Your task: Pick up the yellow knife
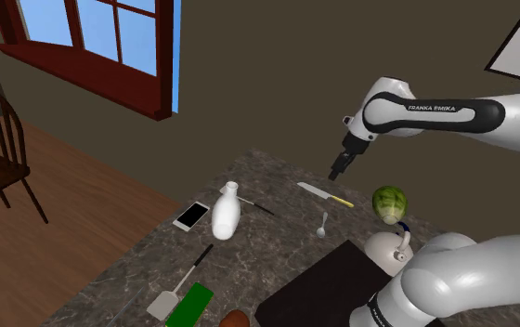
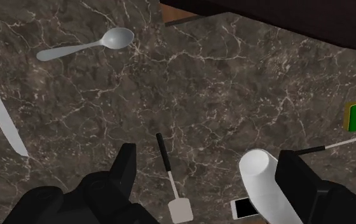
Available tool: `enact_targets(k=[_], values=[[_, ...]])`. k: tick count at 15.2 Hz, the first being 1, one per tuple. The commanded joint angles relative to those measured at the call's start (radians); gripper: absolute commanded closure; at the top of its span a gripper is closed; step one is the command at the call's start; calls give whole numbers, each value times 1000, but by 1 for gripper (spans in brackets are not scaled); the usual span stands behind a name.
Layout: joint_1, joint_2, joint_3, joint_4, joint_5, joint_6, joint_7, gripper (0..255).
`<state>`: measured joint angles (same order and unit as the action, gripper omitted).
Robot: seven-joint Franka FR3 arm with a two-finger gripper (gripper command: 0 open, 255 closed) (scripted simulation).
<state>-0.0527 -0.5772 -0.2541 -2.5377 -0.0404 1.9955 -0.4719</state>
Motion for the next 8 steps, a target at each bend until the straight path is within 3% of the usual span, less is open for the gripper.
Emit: enact_targets(k=[1, 8], values=[[-5, 53, -32, -2, -14, 56, -48, 0], [-9, 277, -151, 34, -18, 241, -228, 0]])
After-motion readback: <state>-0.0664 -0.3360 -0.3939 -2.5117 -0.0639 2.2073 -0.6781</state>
